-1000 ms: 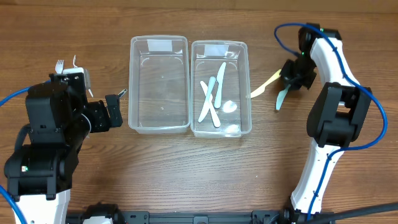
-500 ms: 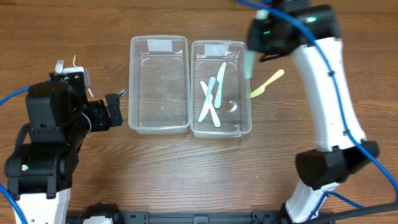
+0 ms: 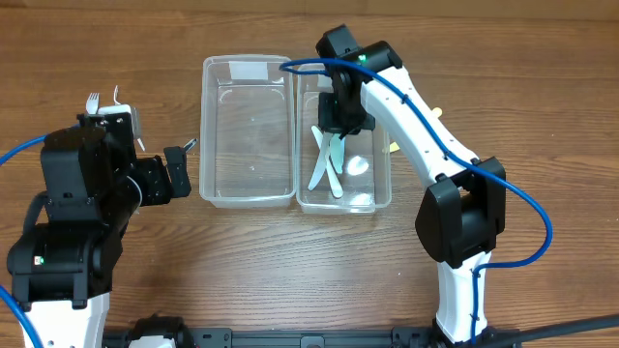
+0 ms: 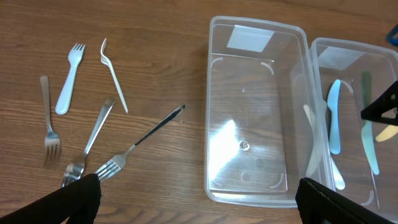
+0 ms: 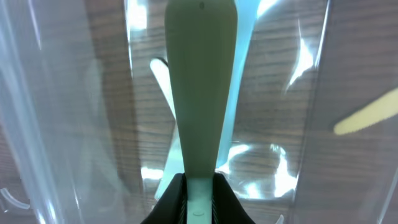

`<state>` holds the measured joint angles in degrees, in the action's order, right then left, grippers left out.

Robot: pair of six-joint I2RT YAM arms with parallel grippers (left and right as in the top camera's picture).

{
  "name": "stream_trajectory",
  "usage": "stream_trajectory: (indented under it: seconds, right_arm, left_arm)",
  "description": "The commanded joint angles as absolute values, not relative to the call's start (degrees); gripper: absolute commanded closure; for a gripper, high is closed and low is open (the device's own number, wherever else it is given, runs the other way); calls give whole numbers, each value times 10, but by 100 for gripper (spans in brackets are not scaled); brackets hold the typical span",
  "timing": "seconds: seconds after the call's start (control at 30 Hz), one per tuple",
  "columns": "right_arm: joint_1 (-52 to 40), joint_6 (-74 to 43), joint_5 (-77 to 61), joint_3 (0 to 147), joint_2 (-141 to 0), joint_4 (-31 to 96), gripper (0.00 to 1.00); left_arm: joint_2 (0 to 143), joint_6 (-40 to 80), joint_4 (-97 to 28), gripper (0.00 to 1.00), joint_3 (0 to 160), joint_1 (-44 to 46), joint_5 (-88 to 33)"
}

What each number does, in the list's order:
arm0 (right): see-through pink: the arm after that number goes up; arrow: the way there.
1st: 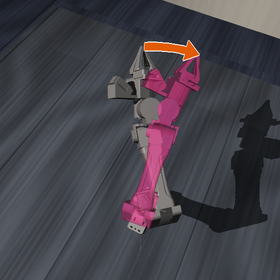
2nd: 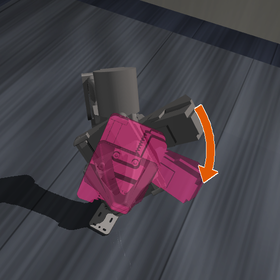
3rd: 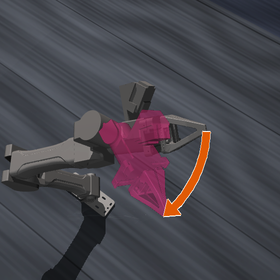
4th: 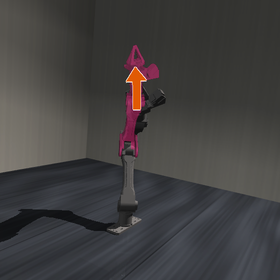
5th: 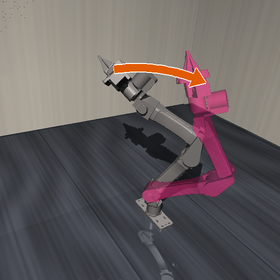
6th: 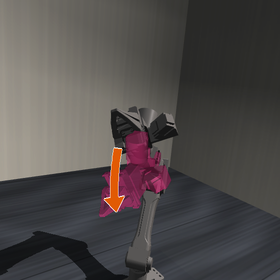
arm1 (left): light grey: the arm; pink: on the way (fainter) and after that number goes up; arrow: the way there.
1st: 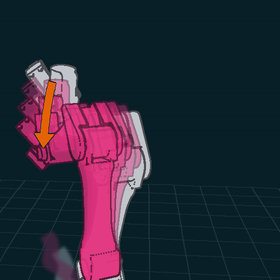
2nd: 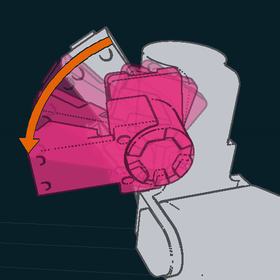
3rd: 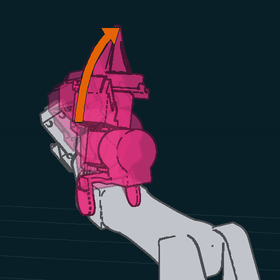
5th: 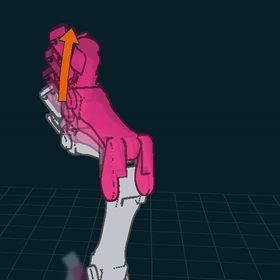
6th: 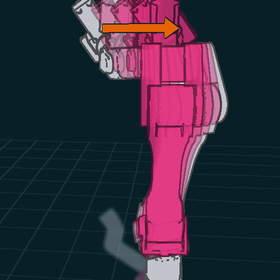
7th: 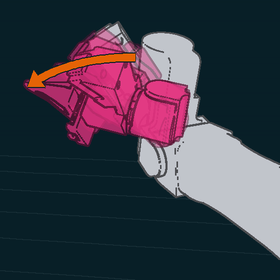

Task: Pack container
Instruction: 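Drop the pale-blue knife into the right container and lift the right gripper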

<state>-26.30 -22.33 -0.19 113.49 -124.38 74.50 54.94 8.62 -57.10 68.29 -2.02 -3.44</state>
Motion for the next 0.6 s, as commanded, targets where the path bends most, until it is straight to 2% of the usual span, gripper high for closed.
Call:
stream_trajectory:
  seconds: [0.0,0.3,0.53,0.57]
  right_arm:
    - [-262,-225,-1,1134,-1237,737,70]
    - [-261,-237,37,1220,-1230,769,68]
    - [-210,-366,113,1345,-1199,805,67]
    - [-195,-383,111,1353,-1199,812,62]
  left_arm:
    - [550,75,-570,0,696,-22,-39]
    - [550,75,-570,0,696,-22,-39]
    - [550,75,-570,0,696,-22,-39]
    - [550,75,-570,0,696,-22,-39]
